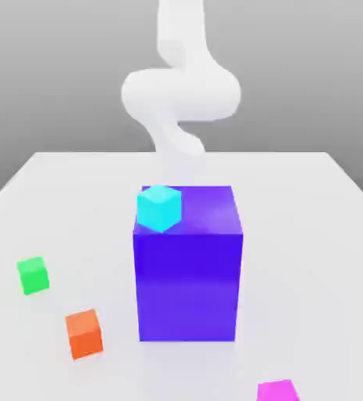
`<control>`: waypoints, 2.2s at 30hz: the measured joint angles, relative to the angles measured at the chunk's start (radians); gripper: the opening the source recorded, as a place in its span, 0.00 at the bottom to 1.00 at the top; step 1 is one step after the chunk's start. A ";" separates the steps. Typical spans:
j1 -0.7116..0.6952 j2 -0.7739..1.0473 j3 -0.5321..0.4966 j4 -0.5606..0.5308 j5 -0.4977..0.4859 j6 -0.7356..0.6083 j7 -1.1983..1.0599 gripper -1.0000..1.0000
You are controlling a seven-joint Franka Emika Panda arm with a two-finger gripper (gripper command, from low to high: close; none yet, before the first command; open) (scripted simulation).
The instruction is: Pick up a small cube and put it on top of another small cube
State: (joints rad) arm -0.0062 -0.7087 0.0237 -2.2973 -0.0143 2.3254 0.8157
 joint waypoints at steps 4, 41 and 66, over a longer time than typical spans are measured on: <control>-0.009 0.151 0.039 0.004 -0.025 0.042 0.027 0.50; 0.097 1.238 0.120 0.064 -0.176 0.427 0.194 0.00; -0.403 0.701 -0.321 -0.380 -0.034 0.341 1.028 0.00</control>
State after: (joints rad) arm -0.4095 -0.0079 -0.2978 -2.6775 -0.0483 2.6668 1.8436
